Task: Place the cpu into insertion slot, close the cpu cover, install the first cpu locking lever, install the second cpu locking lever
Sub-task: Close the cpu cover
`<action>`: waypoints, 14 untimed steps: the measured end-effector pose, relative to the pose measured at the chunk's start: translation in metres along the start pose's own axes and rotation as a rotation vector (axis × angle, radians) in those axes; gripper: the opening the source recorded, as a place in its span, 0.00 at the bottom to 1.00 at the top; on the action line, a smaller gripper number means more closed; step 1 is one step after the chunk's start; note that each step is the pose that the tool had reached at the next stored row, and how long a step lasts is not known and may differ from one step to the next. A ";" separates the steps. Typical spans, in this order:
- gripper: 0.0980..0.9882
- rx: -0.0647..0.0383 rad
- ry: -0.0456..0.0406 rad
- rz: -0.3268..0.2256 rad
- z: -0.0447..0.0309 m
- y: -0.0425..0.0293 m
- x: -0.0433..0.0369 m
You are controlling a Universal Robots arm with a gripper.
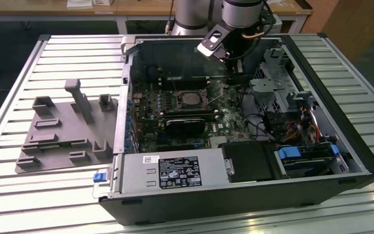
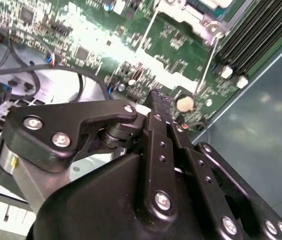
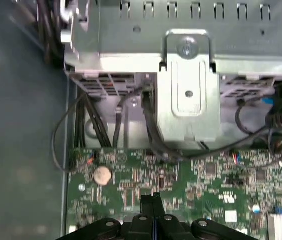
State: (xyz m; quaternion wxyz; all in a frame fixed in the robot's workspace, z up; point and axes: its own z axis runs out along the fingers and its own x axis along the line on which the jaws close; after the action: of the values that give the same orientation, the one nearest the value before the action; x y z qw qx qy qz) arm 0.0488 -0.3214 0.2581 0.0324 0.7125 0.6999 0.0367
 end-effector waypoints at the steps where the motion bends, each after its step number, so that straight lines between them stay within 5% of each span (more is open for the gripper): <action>1: 0.00 0.001 -0.0001 0.000 0.0005 0.0017 0.0000; 14: 0.00 0.029 -0.0006 0.000 0.0218 0.0021 -0.0001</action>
State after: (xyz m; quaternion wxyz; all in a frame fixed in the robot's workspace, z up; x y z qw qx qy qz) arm 0.0530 -0.3214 0.2366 0.0223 0.7130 0.7003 0.0264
